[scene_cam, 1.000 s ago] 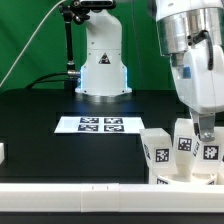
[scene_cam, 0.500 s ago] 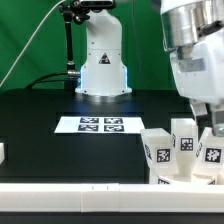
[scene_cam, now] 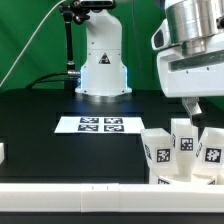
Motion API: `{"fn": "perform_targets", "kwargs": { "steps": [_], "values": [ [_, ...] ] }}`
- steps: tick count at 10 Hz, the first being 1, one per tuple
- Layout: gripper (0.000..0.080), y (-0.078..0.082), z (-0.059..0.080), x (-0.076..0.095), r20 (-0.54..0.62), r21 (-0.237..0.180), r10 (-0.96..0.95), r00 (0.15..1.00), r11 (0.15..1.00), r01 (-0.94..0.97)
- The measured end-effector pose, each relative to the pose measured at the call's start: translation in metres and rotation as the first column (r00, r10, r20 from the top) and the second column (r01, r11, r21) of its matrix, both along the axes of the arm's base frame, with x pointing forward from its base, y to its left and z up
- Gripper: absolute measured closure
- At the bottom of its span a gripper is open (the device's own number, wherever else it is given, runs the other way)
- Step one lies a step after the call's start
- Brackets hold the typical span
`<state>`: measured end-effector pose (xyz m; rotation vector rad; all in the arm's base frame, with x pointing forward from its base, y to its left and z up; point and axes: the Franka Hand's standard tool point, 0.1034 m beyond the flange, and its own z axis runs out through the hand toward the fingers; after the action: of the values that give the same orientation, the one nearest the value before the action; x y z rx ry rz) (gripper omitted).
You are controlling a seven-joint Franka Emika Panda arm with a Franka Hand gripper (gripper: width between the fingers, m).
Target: Assemble stool
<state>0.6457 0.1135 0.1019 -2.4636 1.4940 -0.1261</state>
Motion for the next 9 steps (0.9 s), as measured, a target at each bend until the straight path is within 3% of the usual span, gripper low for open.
{"fn": "perform_targets", "kwargs": {
  "steps": [3,5,9],
  "values": [
    [0.0151,0.005,0.002,0.001,0.025,-0.120,0.341,0.940,0.934,-0.335],
    [0.0151,0.014,0.003,0.001,0.030,-0.150,0.443,0.896,0.888,-0.435],
    [0.0151,0.011,0.002,0.001,0.026,-0.212,0.659,0.751,0.738,-0.640]
  ]
}}
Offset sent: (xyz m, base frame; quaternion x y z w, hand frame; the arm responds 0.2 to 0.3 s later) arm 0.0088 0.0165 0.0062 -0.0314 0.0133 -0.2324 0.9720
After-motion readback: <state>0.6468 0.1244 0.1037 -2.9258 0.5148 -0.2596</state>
